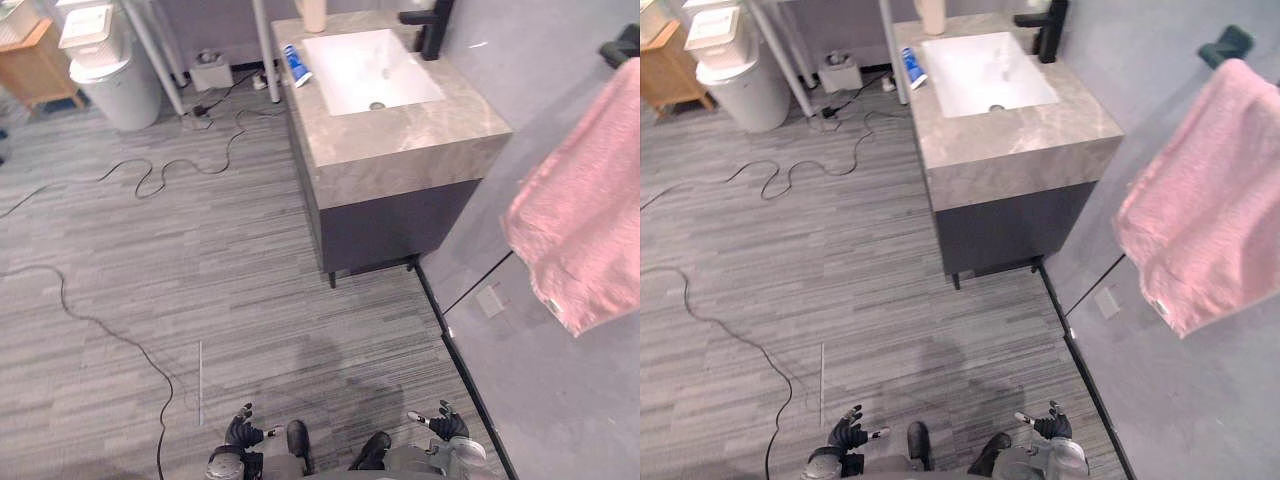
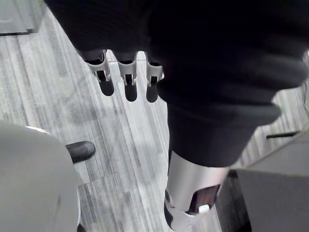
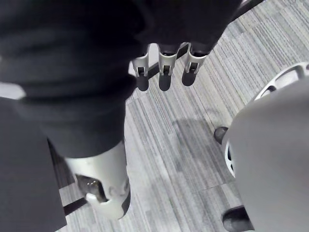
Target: Organize washtable
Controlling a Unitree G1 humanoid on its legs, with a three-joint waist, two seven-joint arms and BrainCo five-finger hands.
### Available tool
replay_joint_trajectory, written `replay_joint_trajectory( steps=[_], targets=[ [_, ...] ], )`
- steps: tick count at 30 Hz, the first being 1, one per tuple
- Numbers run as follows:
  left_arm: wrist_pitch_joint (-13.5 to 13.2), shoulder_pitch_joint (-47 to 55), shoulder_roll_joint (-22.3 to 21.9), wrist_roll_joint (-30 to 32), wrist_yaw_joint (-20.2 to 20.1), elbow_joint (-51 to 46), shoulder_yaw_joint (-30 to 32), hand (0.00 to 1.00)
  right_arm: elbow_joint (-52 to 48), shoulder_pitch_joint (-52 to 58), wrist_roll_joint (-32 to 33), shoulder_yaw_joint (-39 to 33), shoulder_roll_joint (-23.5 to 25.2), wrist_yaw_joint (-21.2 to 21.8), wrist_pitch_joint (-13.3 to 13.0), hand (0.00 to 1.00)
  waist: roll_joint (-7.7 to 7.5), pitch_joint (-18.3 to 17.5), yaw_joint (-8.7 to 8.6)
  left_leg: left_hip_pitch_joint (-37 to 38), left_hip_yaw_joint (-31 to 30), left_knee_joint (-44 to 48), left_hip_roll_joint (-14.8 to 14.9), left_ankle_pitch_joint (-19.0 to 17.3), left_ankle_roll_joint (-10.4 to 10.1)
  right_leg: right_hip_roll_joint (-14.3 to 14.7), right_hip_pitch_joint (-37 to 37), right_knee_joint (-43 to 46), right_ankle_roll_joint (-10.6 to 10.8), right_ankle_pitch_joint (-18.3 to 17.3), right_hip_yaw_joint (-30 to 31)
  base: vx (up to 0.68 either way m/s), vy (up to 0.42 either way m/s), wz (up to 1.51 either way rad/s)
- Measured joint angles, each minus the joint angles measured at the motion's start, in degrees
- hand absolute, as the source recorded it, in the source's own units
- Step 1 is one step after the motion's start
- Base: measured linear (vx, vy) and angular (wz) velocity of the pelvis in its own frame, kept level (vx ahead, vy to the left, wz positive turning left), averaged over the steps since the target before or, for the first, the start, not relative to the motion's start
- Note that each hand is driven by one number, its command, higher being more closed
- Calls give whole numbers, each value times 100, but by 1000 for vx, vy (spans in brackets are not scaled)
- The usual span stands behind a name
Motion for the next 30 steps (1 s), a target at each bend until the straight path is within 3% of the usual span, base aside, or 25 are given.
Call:
replay_joint_trajectory(
  steps=[1, 2, 3, 4, 5, 6, 7, 8, 10, 12, 14, 16, 17, 18, 19, 20, 21, 23, 25, 27, 29, 30],
  targets=[
    [1, 3, 1, -1, -1, -30, 66, 0, 0, 0, -17, 2, 7, -5, 2, 0, -36, 20, 9, -77, 64, 258, 10, -81, 49, -103, 0, 173, 59, -79, -20, 44, 108, 41],
    [-1, 12, 16, -9, -2, -85, 147, 0, -3, 72, -22, 6, 23, -5, 10, 0, -138, 18, 30, -212, 204, 845, -12, -336, 68, -402, 5, 567, 251, -200, -116, 40, 110, 38],
    [3, 19, 13, -4, -2, -114, 134, 0, -46, 188, 0, 44, 12, 0, 3, 0, -164, -27, 0, -419, 317, 1498, -21, -714, 72, -649, 9, 1149, 271, -266, -101, 58, 144, 56],
    [5, 15, -16, -24, -10, -87, 104, 0, -324, 298, 38, 28, -57, -1, -33, 0, -83, 18, -15, -545, 324, 2016, 31, -1270, 241, -889, -310, 2177, -43, -226, 855, 48, 165, 64],
    [5, 11, 18, -20, 0, -84, 99, 0, -371, 272, 48, 25, -76, -3, -18, 0, -129, 10, -24, -535, 114, 2122, -44, -1443, 305, -931, -642, 2782, -208, -90, 1827, 76, 157, 96],
    [13, 0, 87, -17, -6, -102, 19, 0, -397, 288, 53, 11, -74, -5, -24, 0, -112, 43, -48, -508, -199, 2040, -195, -1472, 361, -843, -1030, 3279, -407, 212, 2671, 78, 120, 95],
    [15, -30, 52, -24, -5, -133, 18, 0, -383, 316, 55, -4, -54, -5, -23, 0, -159, 66, -58, -427, -315, 1981, -227, -1483, 398, -687, -1141, 3336, -176, -44, 2995, 196, 51, 103],
    [22, -86, 78, -36, 8, -143, 131, 0, -352, 288, 54, 14, -35, 6, -21, 0, -219, 85, -23, -439, -492, 1901, -248, -1480, 421, -323, -1345, 3283, -39, -453, 3322, 218, 30, 76],
    [82, -151, 53, -59, 3, -74, 233, 0, -396, 294, 107, -2, 5, 7, -37, 0, -238, 156, -38, -361, -731, 1836, -286, -1481, 446, 144, -1658, 2944, -92, -652, 3327, 220, 24, 63],
    [143, -253, 7, -85, -4, 79, 232, 0, -415, 291, 202, -47, 4, 9, -93, 0, -223, 239, -123, -184, -904, 1723, -301, -1543, 472, 485, -1871, 2244, -39, -615, 3199, 223, 9, 64],
    [149, -240, -15, -92, -37, 178, 265, 0, -407, 421, 200, -117, 5, 5, -78, 0, -287, 233, -254, 67, -1226, 1423, -465, -1566, 443, 617, -1913, 1405, -2, -449, 3326, 296, -37, 106],
    [138, -182, -181, -80, -123, 64, 438, 0, -407, 887, 208, -246, 107, 17, 30, 0, -276, 183, -336, 371, -1592, 1389, -571, -1809, 292, 472, -1856, 1342, -321, -248, 3523, 512, -177, 137],
    [131, -155, -251, -80, -122, 9, 525, 0, -419, 992, 208, -285, 114, 16, 46, 0, -316, 93, -349, 381, -1657, 1533, -535, -1936, 108, 482, -1784, 1369, -414, -101, 3479, 553, -205, 104],
    [143, -45, -344, -81, -116, -26, 725, 0, -496, 1107, 200, -314, 60, 15, 69, 0, -26, 29, -349, 137, -1611, 2368, -274, -2228, -377, 627, -1636, 1360, -453, -115, 3300, 349, -115, 65],
    [143, -23, -407, -82, -124, -82, 802, 0, -571, 1161, 200, -316, 5, 13, 76, 0, 76, 33, -360, -159, -1550, 3015, -106, -2277, -561, 724, -1557, 1327, -497, -183, 3229, 700, -190, 42],
    [145, 4, -506, -95, -121, -226, 1017, 0, -679, 1112, 201, -308, -66, 5, 82, 0, 224, 82, -314, -691, -1341, 4289, 284, -2127, -850, 967, -1276, 1180, -608, -287, 3176, 708, -135, 1],
    [159, 97, -537, -110, -119, -326, 1196, 0, -749, 1067, 206, -282, -76, -10, 84, 0, 254, 104, -304, -932, -1087, 5167, 688, -2099, -917, 1179, -858, 990, -709, -351, 3165, 713, -111, -11],
    [155, 157, -489, -169, -117, -489, 1249, 0, -813, 974, 261, -87, -36, -25, 68, 0, 104, 140, -253, -1087, -815, 5548, 938, -2128, -853, 1279, -230, 655, -748, -377, 3367, 562, -45, -20],
    [129, 32, -444, -220, -116, -698, 1255, 0, -986, 816, 319, 53, 85, -23, 30, 0, -88, 155, -33, -1515, -494, 5232, 1030, -2247, -621, 1203, 370, 160, -727, -364, 3775, 577, 1, -57],
    [120, -28, -442, -220, -113, -739, 1267, 0, -1072, 736, 322, 105, 149, -30, 27, 0, -159, 180, 54, -1904, -526, 4735, 992, -2233, -599, 1084, 568, 22, -721, -361, 3939, 464, 152, -55],
    [109, -58, -465, -249, -85, -755, 1306, 0, -1074, 644, 322, 88, 305, -34, 37, 0, -166, 223, 132, -2244, -640, 3658, 895, -1855, -476, 864, 869, -3, -712, -360, 4219, 453, 270, -61],
    [97, -52, -477, -277, -72, -754, 1288, 0, -1063, 656, 318, 61, 335, -35, 38, 0, -145, 214, 190, -2224, -724, 2990, 891, -1423, -436, 802, 983, 18, -505, -348, 4374, 462, 379, -91]
  ],
)
